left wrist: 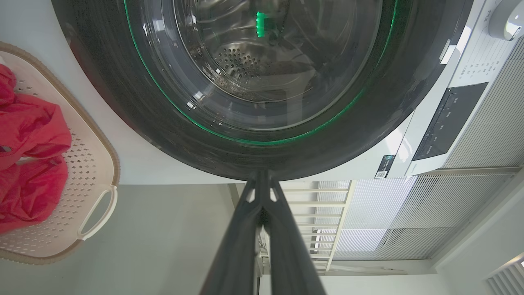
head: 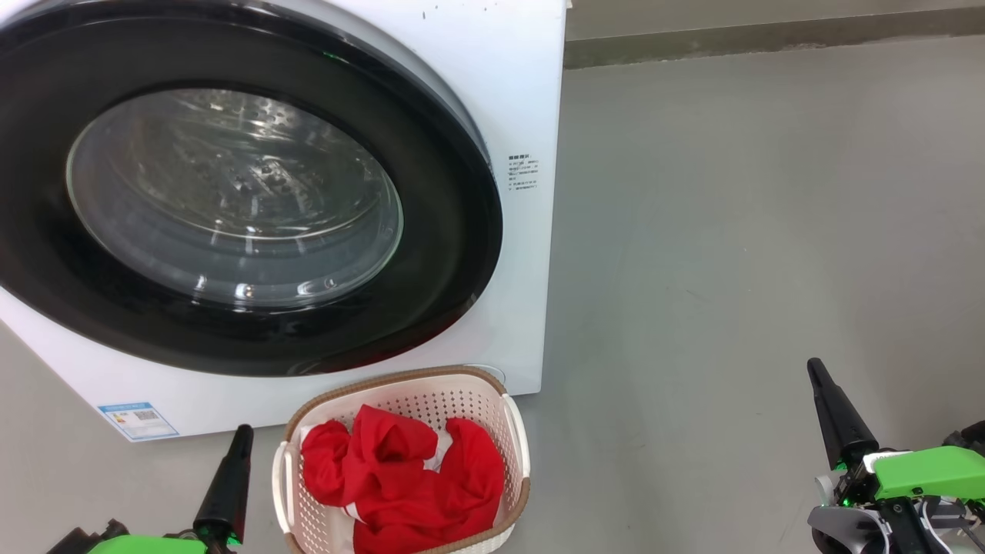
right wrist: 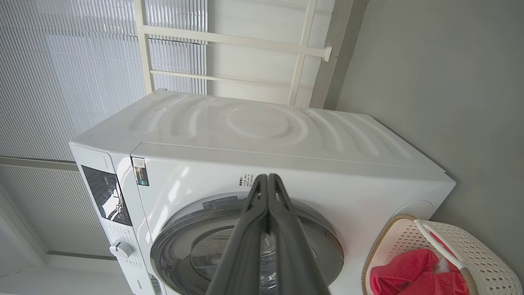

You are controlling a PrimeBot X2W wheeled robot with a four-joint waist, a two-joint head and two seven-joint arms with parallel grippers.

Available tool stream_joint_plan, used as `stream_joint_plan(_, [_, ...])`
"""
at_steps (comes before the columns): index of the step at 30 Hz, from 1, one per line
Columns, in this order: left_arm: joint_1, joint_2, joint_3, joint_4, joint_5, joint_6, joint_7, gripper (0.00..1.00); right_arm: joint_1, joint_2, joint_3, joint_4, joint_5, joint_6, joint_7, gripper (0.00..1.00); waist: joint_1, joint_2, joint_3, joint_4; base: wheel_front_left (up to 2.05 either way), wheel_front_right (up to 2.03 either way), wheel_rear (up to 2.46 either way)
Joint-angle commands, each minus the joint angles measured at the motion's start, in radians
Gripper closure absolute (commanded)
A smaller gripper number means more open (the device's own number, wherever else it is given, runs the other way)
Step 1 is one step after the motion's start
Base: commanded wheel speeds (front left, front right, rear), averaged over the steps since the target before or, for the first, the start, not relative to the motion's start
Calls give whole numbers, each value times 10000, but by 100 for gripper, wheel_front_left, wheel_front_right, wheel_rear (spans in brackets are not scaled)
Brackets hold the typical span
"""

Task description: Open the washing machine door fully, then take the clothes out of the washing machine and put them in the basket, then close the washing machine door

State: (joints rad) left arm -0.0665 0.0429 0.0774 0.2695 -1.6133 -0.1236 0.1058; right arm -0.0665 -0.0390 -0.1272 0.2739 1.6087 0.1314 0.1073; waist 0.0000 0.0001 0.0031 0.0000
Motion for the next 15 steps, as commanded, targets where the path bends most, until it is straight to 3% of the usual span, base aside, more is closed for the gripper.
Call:
stream_joint_plan(1, [-416, 75, 374, -245, 55, -71, 82, 100, -415, -112, 131, -291, -4, -7, 62, 100, 0, -1, 0, 0, 0, 0, 0])
stream_joint_plan(15, [-416, 75, 374, -245, 56, -71, 83, 100, -415, -112, 132, -291, -3, -7, 61, 100, 0, -1, 0, 0, 0, 0, 0])
